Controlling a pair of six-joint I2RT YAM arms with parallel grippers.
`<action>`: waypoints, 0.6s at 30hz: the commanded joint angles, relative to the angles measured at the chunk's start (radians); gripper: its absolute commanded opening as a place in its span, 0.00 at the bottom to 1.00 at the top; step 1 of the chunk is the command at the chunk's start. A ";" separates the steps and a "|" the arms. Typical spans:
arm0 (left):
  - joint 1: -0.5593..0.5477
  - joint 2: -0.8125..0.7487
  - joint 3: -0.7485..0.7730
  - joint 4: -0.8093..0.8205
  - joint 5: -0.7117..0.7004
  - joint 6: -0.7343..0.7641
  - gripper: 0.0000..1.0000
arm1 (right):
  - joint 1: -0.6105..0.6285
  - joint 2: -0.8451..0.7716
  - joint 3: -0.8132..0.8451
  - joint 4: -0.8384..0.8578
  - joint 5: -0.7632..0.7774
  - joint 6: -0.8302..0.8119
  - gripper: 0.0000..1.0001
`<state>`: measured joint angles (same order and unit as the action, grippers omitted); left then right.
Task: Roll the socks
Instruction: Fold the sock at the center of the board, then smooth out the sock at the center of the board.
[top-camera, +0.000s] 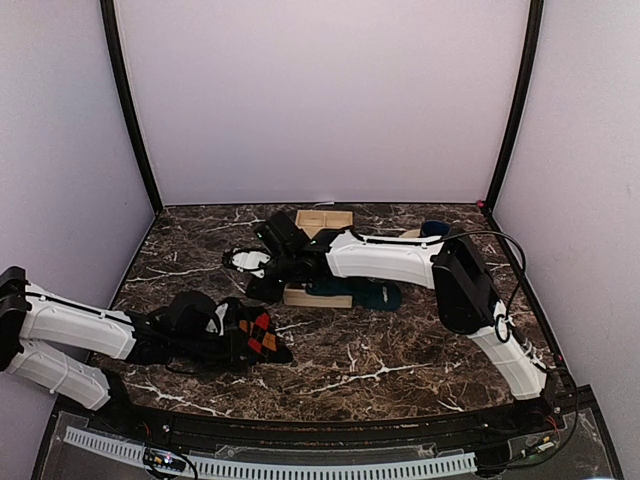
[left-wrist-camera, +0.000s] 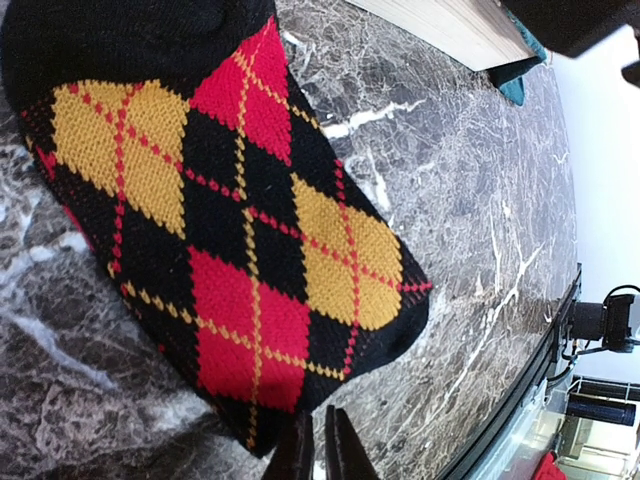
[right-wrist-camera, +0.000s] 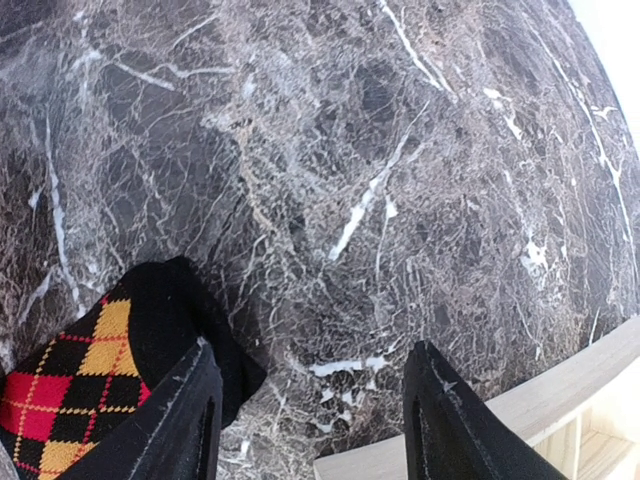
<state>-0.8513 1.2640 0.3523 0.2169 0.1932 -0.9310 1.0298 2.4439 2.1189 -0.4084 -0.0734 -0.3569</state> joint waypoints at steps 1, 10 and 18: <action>-0.003 -0.054 -0.004 -0.074 0.002 0.013 0.09 | -0.014 -0.027 -0.033 0.067 0.002 0.029 0.57; -0.003 -0.207 -0.006 -0.189 -0.065 0.025 0.09 | -0.014 -0.092 -0.172 0.146 -0.103 0.120 0.48; -0.002 -0.108 0.068 -0.139 -0.077 0.059 0.11 | -0.014 -0.106 -0.220 0.190 -0.133 0.166 0.42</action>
<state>-0.8513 1.0801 0.3744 0.0692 0.1177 -0.9031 1.0206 2.3966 1.9236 -0.2794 -0.1814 -0.2260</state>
